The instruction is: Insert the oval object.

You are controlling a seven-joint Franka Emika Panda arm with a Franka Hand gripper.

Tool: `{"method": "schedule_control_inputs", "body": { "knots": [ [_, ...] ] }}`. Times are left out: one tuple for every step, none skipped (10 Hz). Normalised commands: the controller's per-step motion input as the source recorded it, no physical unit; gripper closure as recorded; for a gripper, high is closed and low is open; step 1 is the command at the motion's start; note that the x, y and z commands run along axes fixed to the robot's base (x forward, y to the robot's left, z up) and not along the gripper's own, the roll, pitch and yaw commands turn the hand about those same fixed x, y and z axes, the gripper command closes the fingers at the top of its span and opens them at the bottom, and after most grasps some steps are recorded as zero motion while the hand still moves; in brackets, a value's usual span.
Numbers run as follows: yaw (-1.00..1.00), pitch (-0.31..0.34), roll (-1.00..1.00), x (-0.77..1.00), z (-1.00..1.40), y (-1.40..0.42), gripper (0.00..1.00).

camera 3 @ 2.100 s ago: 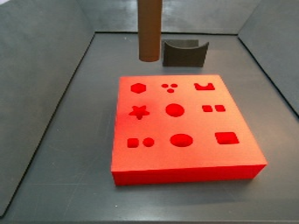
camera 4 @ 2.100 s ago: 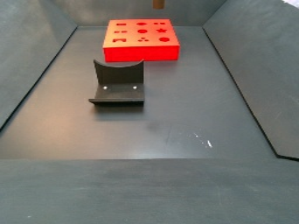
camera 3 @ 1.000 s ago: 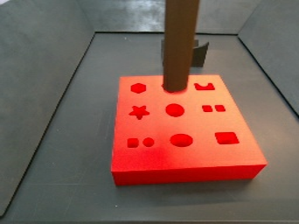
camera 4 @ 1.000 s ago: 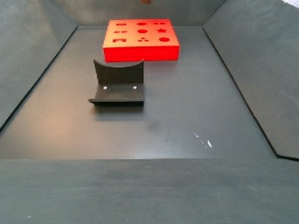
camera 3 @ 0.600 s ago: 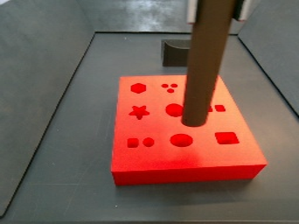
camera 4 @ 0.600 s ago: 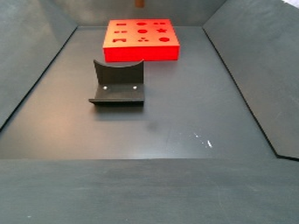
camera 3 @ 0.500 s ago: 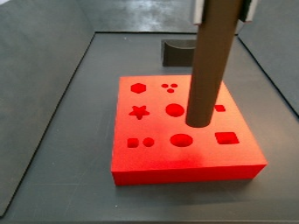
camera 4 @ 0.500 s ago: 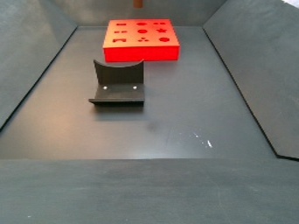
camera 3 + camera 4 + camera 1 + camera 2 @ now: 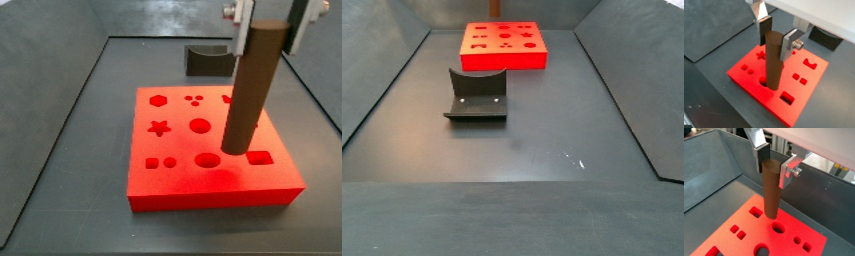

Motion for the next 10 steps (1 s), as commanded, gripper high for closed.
{"method": "schedule_control_inputs", "body": {
  "knots": [
    [-0.02, 0.124, 0.34, 0.00, 0.00, -0.15, 1.00],
    [0.00, 0.219, 0.50, 0.00, 0.06, -0.27, 1.00],
    [0.00, 0.250, 0.50, 0.00, 0.09, -0.22, 1.00],
    [-0.06, 0.151, 0.20, 0.07, -0.07, 0.00, 1.00],
    [0.00, 0.000, 0.00, 0.00, -0.02, 0.00, 1.00],
    [0.00, -0.027, 0.00, 0.08, -0.28, 0.00, 1.00],
    [0.07, 0.000, 0.00, 0.00, -0.18, 0.00, 1.00],
    [0.20, 0.000, 0.00, 0.00, -0.11, 0.00, 1.00],
    [0.25, 0.000, 0.00, 0.00, -0.11, 0.00, 1.00],
    [0.20, -0.009, -0.02, 0.00, -0.18, 0.01, 1.00]
  ]
}}
